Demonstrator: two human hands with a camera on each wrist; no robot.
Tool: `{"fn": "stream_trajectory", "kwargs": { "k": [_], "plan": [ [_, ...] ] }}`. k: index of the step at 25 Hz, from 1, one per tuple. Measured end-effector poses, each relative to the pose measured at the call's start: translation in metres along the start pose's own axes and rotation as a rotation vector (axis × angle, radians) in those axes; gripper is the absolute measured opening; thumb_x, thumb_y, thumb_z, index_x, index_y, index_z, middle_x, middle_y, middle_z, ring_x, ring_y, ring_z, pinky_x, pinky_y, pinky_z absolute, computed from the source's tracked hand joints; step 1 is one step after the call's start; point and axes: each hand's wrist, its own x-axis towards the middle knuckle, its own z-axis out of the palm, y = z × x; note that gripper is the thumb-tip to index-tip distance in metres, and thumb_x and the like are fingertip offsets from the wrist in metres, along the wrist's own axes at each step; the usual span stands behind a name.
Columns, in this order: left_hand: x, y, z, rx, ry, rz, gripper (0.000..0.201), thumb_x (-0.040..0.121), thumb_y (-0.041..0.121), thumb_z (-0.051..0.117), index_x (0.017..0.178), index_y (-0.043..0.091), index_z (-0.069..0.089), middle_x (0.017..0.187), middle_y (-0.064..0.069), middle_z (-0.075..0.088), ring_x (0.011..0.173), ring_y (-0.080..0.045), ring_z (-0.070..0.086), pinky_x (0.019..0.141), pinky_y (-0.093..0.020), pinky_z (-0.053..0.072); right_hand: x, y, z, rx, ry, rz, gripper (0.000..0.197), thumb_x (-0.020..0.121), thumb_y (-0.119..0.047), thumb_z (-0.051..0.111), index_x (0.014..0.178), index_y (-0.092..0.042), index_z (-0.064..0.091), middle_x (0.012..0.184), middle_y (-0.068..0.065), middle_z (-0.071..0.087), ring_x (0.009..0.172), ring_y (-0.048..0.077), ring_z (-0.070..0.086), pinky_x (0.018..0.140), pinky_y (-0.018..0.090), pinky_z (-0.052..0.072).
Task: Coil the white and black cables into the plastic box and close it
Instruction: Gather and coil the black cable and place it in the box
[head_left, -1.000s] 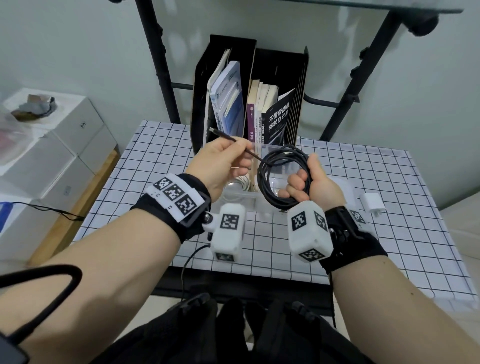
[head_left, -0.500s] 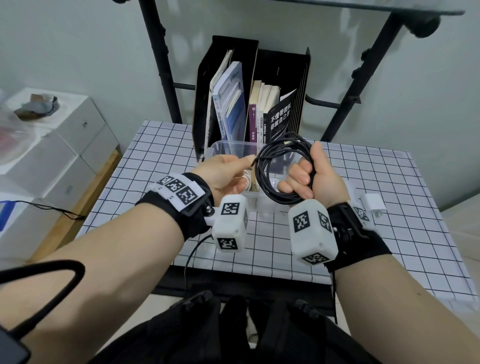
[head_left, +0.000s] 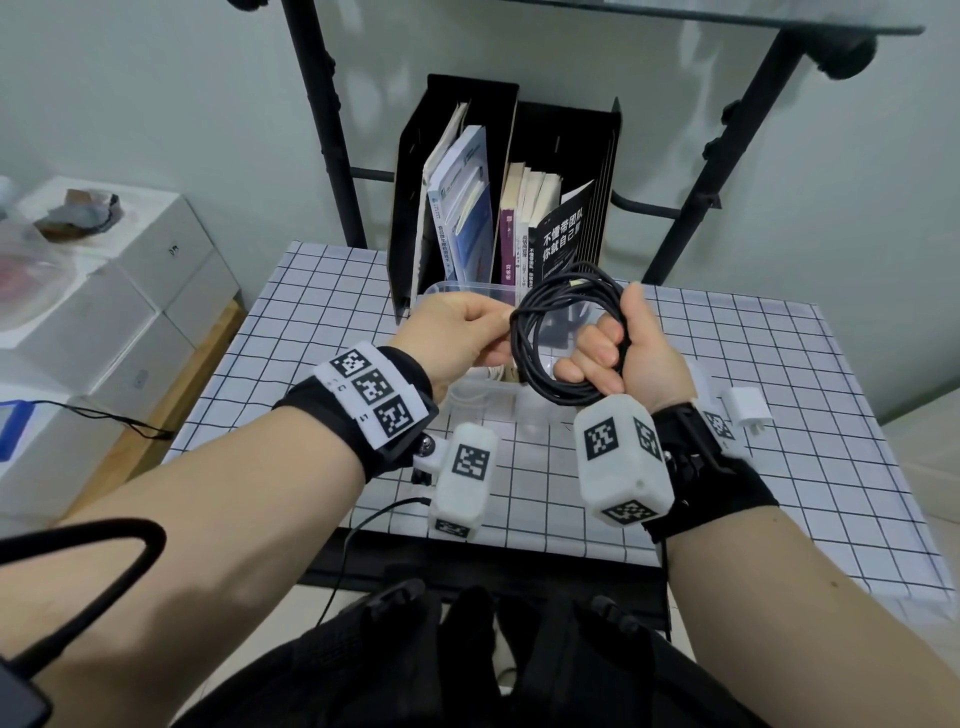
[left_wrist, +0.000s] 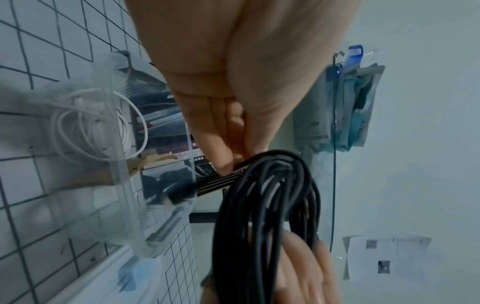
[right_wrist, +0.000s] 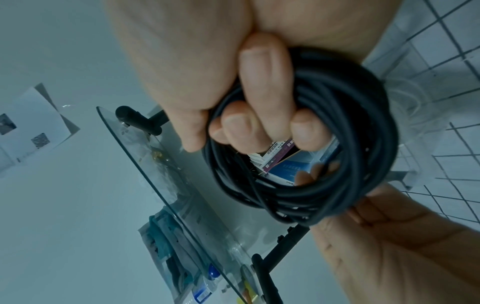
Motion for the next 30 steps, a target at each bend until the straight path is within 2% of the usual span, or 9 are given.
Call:
{"fn": "stream_trajectory", "kwargs": {
  "k": [4,6,8,11,14,19,24,28,30],
  "plan": [
    [-0.004,0.008,0.002,-0.260,-0.104,-0.134,0.020,0.095,0.012,0.050,0.092,0.003,0.067,0.077,-0.007,0.072,0.070,-0.016,0.068,0.069,-0.026,0.057,-0.001,0.003,0.002,-0.013,0.047,-0.030,0.051,0.098,-0.050,0.036,0.058,-0.018,0.032,0.042,-0.004,0.027,0.028,0.009,0.021,0.043,0.022,0.034],
    [-0.007,0.010,0.001,-0.219,-0.182,-0.141,0.016,0.093,0.018,0.055,0.097,0.005,0.064,0.083,-0.006,0.070,0.075,-0.017,0.066,0.078,-0.030,0.057,-0.003,0.006,0.003,-0.057,0.073,-0.044,0.051,0.098,-0.049,0.037,0.059,-0.017,0.032,0.044,-0.003,0.026,0.029,0.010,0.020,0.044,0.023,0.035],
    [-0.010,0.006,0.001,-0.125,-0.225,-0.083,0.023,0.086,0.007,0.064,0.107,0.002,0.058,0.091,-0.011,0.065,0.081,-0.020,0.065,0.084,-0.031,0.056,-0.003,0.009,0.004,-0.108,0.083,-0.052,0.050,0.098,-0.048,0.039,0.060,-0.016,0.033,0.045,-0.001,0.027,0.030,0.011,0.021,0.046,0.025,0.037],
    [-0.008,0.001,-0.002,-0.107,-0.202,-0.047,0.023,0.082,-0.008,0.062,0.101,0.002,0.056,0.088,-0.013,0.062,0.076,-0.021,0.062,0.080,-0.034,0.056,-0.002,0.016,0.003,-0.216,0.105,-0.093,0.047,0.098,-0.041,0.045,0.060,-0.014,0.040,0.046,0.001,0.035,0.033,0.011,0.026,0.048,0.027,0.040],
    [-0.002,-0.002,-0.009,-0.125,-0.193,-0.058,0.019,0.084,-0.010,0.059,0.095,0.005,0.057,0.092,-0.017,0.060,0.079,-0.023,0.060,0.084,-0.039,0.052,-0.001,0.028,-0.001,-0.431,0.125,-0.131,0.029,0.096,-0.027,0.054,0.072,-0.011,0.053,0.056,0.003,0.050,0.039,0.012,0.046,0.048,0.024,0.046],
    [0.001,-0.009,-0.015,-0.244,-0.148,-0.134,0.017,0.086,-0.009,0.056,0.087,0.007,0.061,0.079,-0.009,0.059,0.064,-0.014,0.057,0.059,-0.021,0.052,0.000,0.036,0.001,-0.521,0.099,0.021,0.017,0.095,-0.031,0.054,0.092,-0.014,0.058,0.068,0.008,0.063,0.057,0.018,0.063,0.067,0.038,0.054],
    [0.004,-0.016,-0.019,-0.384,-0.200,-0.128,0.016,0.088,-0.009,0.052,0.096,0.001,0.062,0.085,-0.012,0.061,0.073,-0.018,0.058,0.068,-0.024,0.056,0.002,0.033,0.001,-0.642,0.064,0.078,0.033,0.094,-0.039,0.054,0.108,-0.009,0.058,0.091,0.021,0.072,0.086,0.038,0.069,0.082,0.052,0.054],
    [0.005,-0.016,-0.025,-0.499,-0.233,-0.107,0.020,0.089,-0.008,0.050,0.097,0.004,0.063,0.077,-0.006,0.069,0.064,-0.012,0.066,0.074,-0.030,0.057,0.004,0.036,0.012,-0.492,0.078,0.046,0.025,0.100,-0.026,0.045,0.082,-0.011,0.053,0.065,0.011,0.070,0.054,0.019,0.066,0.060,0.032,0.057],
    [0.008,-0.018,-0.029,-0.521,-0.268,-0.118,0.017,0.091,-0.005,0.050,0.102,0.002,0.060,0.076,-0.005,0.069,0.067,-0.013,0.066,0.076,-0.031,0.057,0.005,0.041,0.014,-0.419,0.111,0.009,0.027,0.100,-0.023,0.044,0.076,-0.014,0.051,0.060,0.007,0.068,0.047,0.013,0.062,0.054,0.026,0.054]
  ]
}}
